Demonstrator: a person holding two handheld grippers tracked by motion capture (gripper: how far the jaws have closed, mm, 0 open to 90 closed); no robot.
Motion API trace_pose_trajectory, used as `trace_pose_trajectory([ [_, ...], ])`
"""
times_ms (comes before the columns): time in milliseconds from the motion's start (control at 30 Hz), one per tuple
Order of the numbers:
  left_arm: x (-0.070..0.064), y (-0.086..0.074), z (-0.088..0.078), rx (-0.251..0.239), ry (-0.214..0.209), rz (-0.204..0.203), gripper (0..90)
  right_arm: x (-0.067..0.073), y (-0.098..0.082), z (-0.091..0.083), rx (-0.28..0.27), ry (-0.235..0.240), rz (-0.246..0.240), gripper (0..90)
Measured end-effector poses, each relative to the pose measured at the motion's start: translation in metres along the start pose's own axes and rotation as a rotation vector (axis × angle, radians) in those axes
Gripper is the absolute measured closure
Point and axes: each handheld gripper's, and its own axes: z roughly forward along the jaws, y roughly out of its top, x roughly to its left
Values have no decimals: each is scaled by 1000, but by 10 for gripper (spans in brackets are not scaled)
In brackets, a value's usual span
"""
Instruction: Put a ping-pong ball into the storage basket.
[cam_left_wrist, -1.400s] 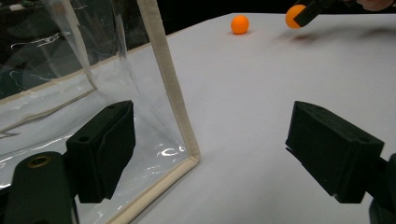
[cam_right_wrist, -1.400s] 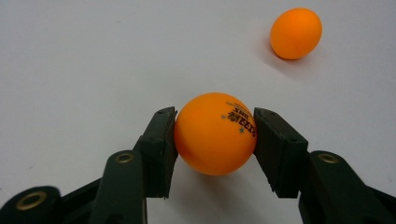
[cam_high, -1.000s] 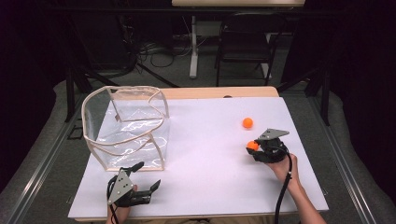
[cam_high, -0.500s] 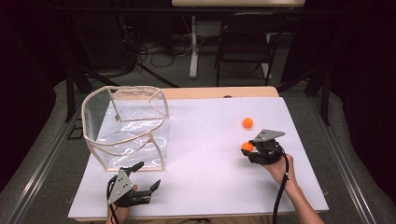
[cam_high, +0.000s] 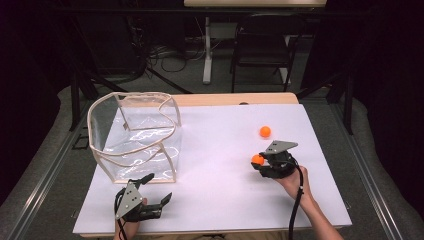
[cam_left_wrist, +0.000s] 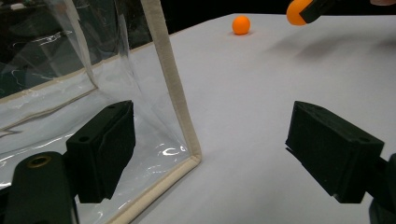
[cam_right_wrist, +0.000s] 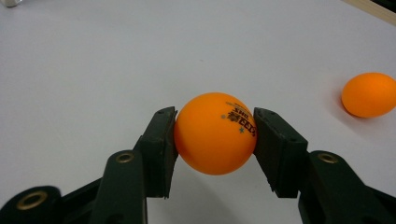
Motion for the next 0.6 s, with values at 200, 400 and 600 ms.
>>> trace_pose_trajectory([
  [200,0,0,0,0,0,-1,158,3,3,1,-4,18,-3,512],
  [400,0,0,-1,0,4,-6,158,8,7,2,-8,29,-6,512],
  [600,0,0,-1,-1,7,-6,157,11,10,3,-12,42,-20,512],
])
